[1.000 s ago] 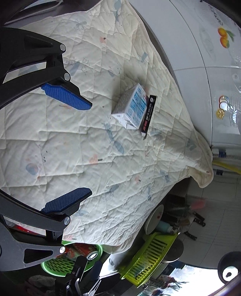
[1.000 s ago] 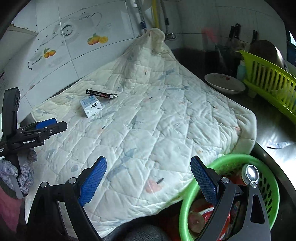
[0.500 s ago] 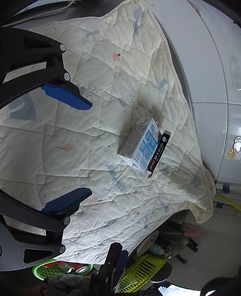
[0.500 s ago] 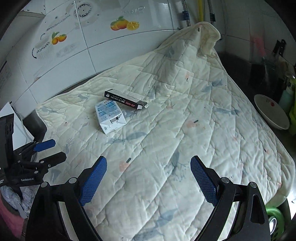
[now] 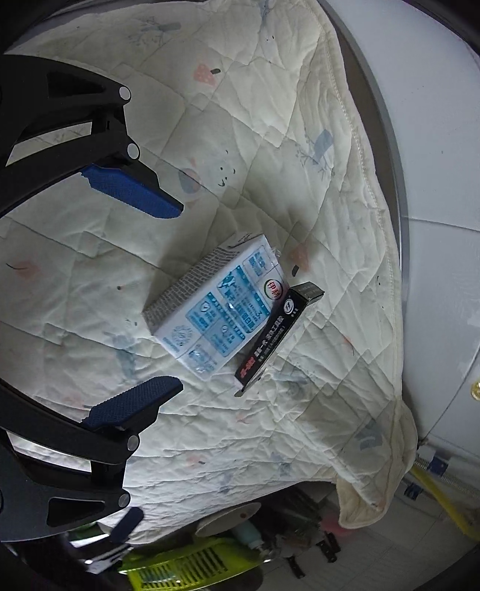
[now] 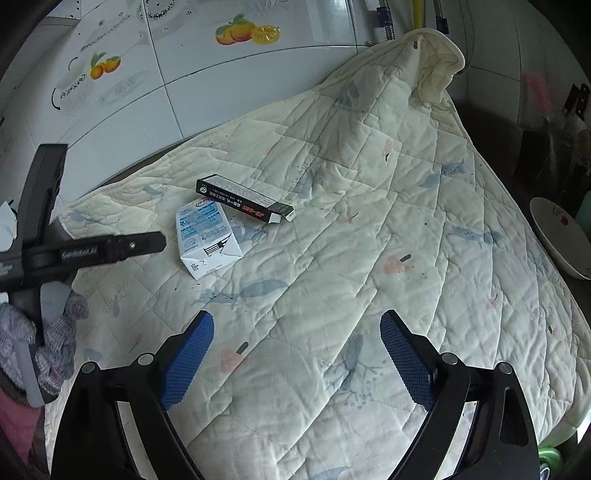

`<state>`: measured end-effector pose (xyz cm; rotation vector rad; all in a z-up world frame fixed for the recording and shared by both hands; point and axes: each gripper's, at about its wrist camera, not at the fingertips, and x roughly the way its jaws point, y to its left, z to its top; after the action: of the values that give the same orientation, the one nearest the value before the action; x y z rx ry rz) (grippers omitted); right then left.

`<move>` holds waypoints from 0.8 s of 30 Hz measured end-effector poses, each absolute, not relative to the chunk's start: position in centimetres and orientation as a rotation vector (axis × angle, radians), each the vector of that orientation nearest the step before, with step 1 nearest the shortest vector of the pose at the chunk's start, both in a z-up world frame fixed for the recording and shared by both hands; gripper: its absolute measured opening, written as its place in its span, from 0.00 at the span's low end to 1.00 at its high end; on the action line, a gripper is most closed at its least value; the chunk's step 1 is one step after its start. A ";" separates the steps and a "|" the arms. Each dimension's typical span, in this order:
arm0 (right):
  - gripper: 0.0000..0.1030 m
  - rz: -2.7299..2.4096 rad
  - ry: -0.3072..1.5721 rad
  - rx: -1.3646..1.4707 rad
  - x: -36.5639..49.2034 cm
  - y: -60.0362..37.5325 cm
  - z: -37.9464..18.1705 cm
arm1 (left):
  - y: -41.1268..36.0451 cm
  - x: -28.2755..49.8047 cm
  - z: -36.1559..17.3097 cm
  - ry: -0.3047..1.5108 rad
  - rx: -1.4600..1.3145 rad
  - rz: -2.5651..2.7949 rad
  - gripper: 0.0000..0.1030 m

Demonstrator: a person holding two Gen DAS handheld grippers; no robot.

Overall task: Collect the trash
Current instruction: 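Grasp the white Yili milk carton with the left tool and lift it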

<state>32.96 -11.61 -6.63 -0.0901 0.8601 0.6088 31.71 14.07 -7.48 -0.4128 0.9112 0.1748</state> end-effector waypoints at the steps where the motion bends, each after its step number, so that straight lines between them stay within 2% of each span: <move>1: 0.86 0.610 0.862 -0.092 33.0 -11.8 -6.8 | 14.4 32.5 -7.7 0.919 -0.442 0.191 0.84; 13: 0.86 0.606 0.871 -0.087 33.5 -13.6 -7.7 | 14.8 37.7 -9.8 1.016 -0.532 0.299 0.86; 24: 0.86 0.604 0.884 -0.100 33.6 -13.6 -8.1 | 13.4 40.5 -11.4 1.106 -0.450 0.375 0.86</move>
<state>33.60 -13.57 -8.10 -0.0997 0.8839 0.6041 40.54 13.38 -11.37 -0.4501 1.1064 0.3754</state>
